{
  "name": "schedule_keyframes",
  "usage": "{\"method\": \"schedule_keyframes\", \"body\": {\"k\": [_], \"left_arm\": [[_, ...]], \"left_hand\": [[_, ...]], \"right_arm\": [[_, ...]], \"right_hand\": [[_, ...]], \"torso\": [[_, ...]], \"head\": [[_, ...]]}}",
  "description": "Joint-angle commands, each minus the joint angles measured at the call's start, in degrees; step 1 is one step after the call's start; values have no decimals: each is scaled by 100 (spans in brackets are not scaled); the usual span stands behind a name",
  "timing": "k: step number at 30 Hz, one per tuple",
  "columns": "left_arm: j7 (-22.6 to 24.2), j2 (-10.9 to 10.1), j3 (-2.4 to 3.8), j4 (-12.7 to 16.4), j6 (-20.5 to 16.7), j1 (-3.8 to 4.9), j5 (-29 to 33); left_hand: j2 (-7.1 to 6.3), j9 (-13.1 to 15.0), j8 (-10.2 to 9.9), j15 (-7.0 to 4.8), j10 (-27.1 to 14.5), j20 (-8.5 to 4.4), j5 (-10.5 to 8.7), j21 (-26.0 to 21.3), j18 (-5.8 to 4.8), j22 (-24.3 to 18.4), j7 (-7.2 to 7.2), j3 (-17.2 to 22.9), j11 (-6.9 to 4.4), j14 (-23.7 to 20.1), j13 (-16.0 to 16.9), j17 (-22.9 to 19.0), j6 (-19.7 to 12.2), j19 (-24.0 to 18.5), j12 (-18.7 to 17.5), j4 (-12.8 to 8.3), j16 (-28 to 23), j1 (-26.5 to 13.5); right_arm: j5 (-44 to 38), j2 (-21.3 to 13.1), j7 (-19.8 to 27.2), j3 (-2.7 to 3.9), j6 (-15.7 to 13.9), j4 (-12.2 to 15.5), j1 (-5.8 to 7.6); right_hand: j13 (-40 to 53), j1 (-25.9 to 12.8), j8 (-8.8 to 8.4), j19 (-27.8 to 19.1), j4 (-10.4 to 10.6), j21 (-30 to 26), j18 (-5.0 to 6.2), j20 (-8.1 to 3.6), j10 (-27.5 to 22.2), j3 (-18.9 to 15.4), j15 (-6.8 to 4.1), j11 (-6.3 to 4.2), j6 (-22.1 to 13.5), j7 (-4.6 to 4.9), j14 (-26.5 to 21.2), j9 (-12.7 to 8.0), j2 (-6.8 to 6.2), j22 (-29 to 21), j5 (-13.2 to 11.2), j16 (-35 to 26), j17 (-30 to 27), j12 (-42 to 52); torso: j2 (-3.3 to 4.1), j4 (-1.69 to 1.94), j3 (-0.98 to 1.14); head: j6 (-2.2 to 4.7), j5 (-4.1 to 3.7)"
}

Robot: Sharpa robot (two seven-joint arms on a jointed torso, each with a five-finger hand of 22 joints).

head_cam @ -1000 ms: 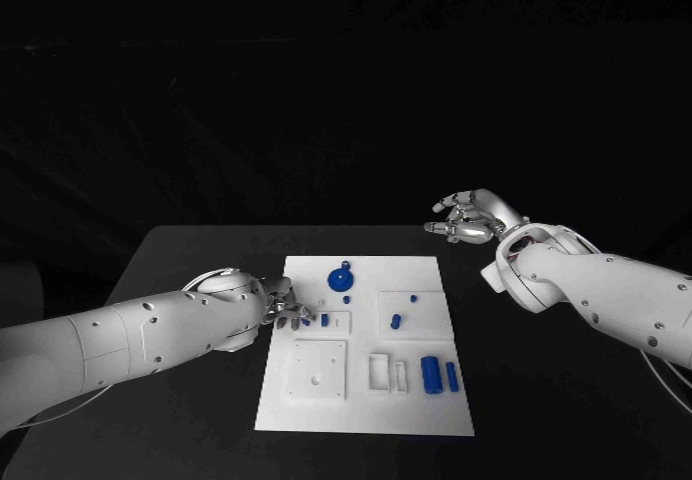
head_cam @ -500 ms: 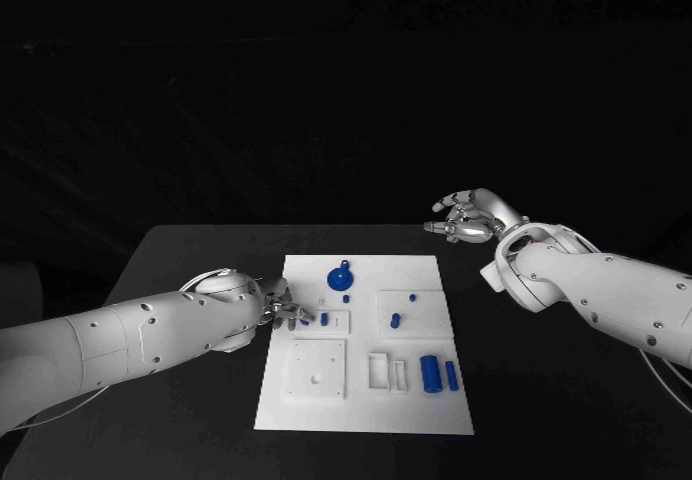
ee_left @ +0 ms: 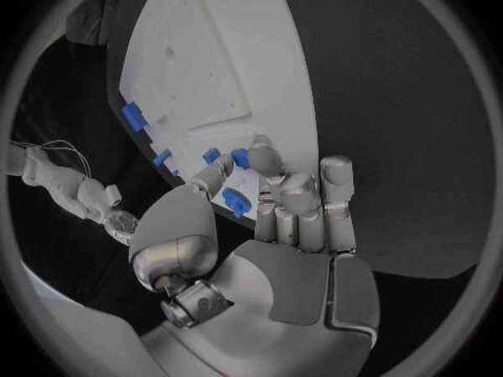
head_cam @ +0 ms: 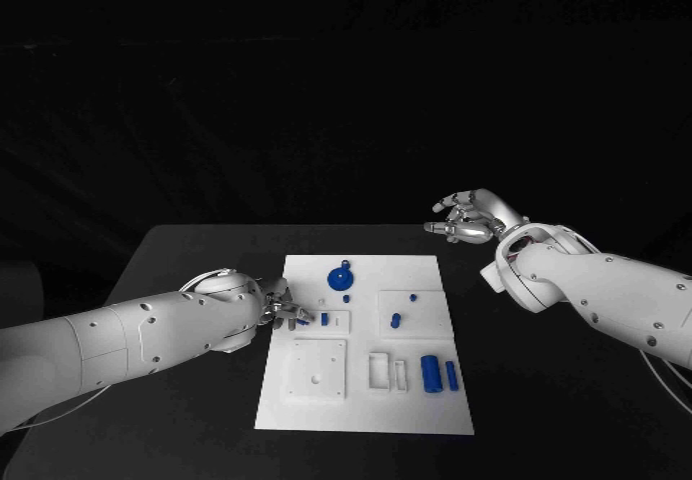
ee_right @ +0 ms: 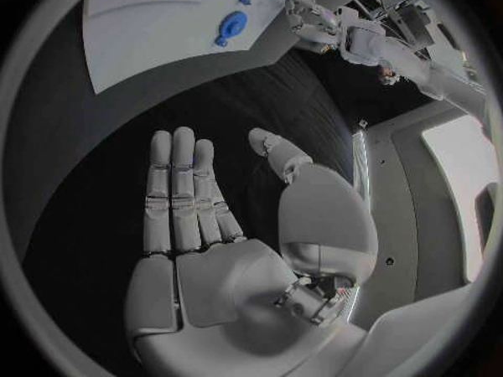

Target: Assemble the parts on the task board

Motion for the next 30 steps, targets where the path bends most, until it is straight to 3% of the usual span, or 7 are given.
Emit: {"method": "schedule_keyframes", "body": {"k": [1,4,17,25,30], "left_arm": [[47,8,3,15,-124,1,74],[57,9,3,18,-147,1,84],[51,-36,7,26,-230,2,163],[59,-152,55,60,-353,5,573],[58,-170,101,31,-252,6,780]], "left_hand": [[-109,15,1,-13,-38,-792,-27,-30,114,-2,-8,17,-5,-36,-8,-7,0,-19,37,110,31,16],[-149,25,-2,-13,-38,-791,-27,-30,118,-1,-8,40,-5,-34,-9,-8,1,-14,39,198,33,39],[-159,39,-10,-10,-46,-788,-27,-25,121,5,-3,36,-1,-42,-11,-13,-11,-15,37,234,26,118],[-496,68,-98,39,-163,-757,-26,-94,107,-21,55,125,56,-156,-93,-93,-165,-81,-111,615,-137,274],[-532,91,-153,79,-284,-729,-26,-148,81,-37,102,68,100,-252,-125,-144,-296,-153,-196,668,-252,404]], "right_arm": [[-12,7,58,1,61,0,-5],[-12,7,58,1,61,1,-5],[-12,7,56,1,57,5,-6],[-12,2,53,1,58,4,-6],[-12,0,51,1,52,6,-6]], "right_hand": [[-10,-13,33,-33,-1,-39,89,-1,-144,-38,36,-1,57,27,-5,-9,40,8,21,-38,10,-11],[-11,-13,33,-33,0,-40,89,-1,-145,-38,36,-1,57,27,-5,-9,41,9,21,-40,12,-10],[-17,-13,34,-34,0,-43,89,0,-147,-38,37,-1,56,27,-3,-11,43,10,22,-47,17,-7],[-20,-13,33,-34,0,-45,89,1,-148,-39,37,0,54,27,-2,-12,42,12,22,-52,21,-6],[-22,-12,33,-34,0,-47,89,1,-149,-40,37,0,52,27,-2,-13,41,12,22,-55,23,-4]], "torso": [[0,0,1],[1,1,2],[-1,0,4],[0,0,1],[2,3,-1]], "head": [[4,0],[3,-4],[20,5],[30,-4],[35,-4]]}}
